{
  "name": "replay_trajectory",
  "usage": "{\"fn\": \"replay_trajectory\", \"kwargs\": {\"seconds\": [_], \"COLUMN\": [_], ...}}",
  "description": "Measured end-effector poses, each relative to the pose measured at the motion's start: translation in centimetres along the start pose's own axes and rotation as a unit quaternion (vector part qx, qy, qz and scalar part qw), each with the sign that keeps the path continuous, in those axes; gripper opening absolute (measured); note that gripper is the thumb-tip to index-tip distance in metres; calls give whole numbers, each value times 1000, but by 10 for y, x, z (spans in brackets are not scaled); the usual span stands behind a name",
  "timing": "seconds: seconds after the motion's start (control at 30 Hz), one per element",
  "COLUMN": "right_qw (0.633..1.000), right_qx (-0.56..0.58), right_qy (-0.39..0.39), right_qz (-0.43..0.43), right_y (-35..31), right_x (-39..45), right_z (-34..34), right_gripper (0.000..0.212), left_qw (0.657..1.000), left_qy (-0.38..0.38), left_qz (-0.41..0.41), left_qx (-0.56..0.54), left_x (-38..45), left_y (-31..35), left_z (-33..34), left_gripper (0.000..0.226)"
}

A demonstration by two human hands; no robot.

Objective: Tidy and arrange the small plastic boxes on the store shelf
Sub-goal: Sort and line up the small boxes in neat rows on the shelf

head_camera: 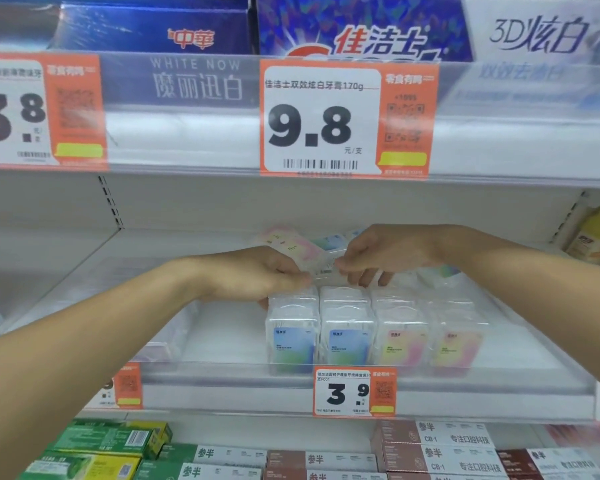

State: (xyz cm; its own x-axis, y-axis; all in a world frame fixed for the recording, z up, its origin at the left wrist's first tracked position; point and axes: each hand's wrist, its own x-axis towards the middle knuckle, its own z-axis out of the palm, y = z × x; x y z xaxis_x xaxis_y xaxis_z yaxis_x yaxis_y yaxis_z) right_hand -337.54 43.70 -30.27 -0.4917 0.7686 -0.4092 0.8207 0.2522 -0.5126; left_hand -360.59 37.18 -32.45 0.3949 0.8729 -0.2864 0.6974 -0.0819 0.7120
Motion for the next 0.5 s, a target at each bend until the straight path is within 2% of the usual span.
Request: {"fn": "replay_trajectory", "kwargs": {"seconds": [0.03,0.1,0.17,0.2,0.27,0.37,0.43,0.5], "right_qw": [999,992,992,994,991,973,972,984], "right_qx": [-18,-52,-52,-55,-111,-218,-225,-172], "right_qy": [46,110,106,81,19,-8,-3,14], "right_qz": [5,20,41,54,76,76,62,34], "right_y": [1,1,-5,-9,-17,-29,-33,-34], "right_x": [8,26,42,49,61,76,83,87], "right_z": [-4,-9,-8,-6,2,13,15,14], "right_gripper": [32,28,44,58,76,81,88,97], "left_qw": [1000,989,964,954,953,964,969,976], "left_qy": [31,144,260,288,284,216,179,162], "left_qz": [-2,-8,-18,-29,-67,-105,-105,-95], "left_qx": [1,15,55,73,87,112,135,114], "left_x": [3,14,31,40,57,81,87,87], "left_y": [-1,-3,-6,-7,-8,-16,-22,-27], "left_z": [-3,-10,-15,-16,-17,-17,-18,-20], "left_gripper": [33,28,22,26,45,72,76,71]}}
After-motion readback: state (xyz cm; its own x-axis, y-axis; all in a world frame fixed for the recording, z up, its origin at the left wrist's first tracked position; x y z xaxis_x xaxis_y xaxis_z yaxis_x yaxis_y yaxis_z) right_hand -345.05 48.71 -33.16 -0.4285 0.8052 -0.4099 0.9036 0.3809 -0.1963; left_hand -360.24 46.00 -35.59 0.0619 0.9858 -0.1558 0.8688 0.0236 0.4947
